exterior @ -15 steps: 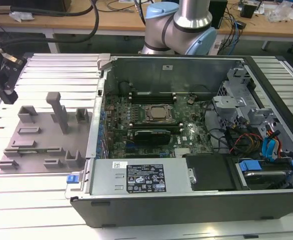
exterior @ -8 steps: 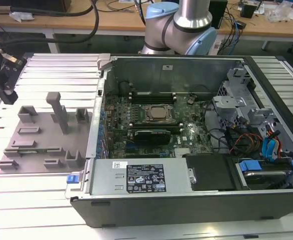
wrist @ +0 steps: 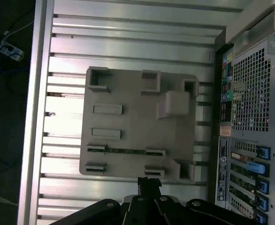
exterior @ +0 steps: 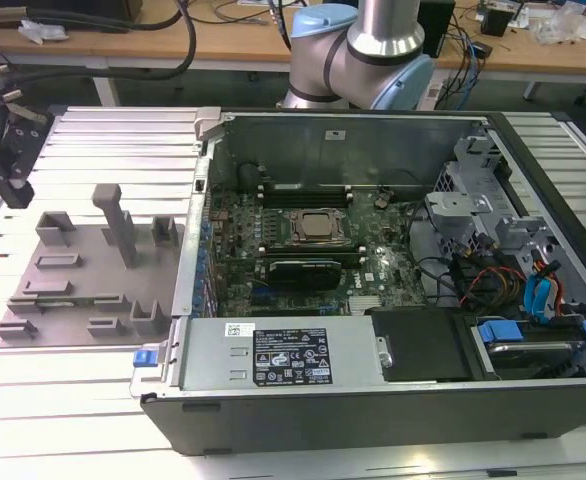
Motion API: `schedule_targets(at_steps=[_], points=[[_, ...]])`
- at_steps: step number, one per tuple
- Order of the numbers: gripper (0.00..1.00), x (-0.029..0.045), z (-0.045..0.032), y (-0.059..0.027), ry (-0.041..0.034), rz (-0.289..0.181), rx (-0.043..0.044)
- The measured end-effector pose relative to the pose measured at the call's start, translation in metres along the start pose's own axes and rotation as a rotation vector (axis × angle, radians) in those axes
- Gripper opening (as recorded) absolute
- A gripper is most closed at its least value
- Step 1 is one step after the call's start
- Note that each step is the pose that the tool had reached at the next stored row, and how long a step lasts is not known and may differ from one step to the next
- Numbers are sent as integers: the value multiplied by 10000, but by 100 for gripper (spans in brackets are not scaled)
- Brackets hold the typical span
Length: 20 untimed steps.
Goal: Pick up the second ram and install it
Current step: 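Pick up the second ram and move it above second insertion slot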
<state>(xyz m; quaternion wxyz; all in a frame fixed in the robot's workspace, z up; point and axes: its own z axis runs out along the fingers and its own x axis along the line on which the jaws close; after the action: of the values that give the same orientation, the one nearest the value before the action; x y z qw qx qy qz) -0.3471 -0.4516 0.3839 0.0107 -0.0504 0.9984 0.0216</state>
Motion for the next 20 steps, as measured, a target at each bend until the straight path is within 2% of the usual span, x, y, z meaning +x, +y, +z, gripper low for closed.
schedule_targets(at_steps=[1, 3, 6, 15, 20], points=[[8, 0, 0, 1, 17, -417, -10], [8, 0, 0, 1, 30, -734, -18], [8, 0, 0, 1, 61, -1466, -35], [8, 0, 0, 1, 222, -5291, -125], [8, 0, 0, 1, 268, -6380, -151]])
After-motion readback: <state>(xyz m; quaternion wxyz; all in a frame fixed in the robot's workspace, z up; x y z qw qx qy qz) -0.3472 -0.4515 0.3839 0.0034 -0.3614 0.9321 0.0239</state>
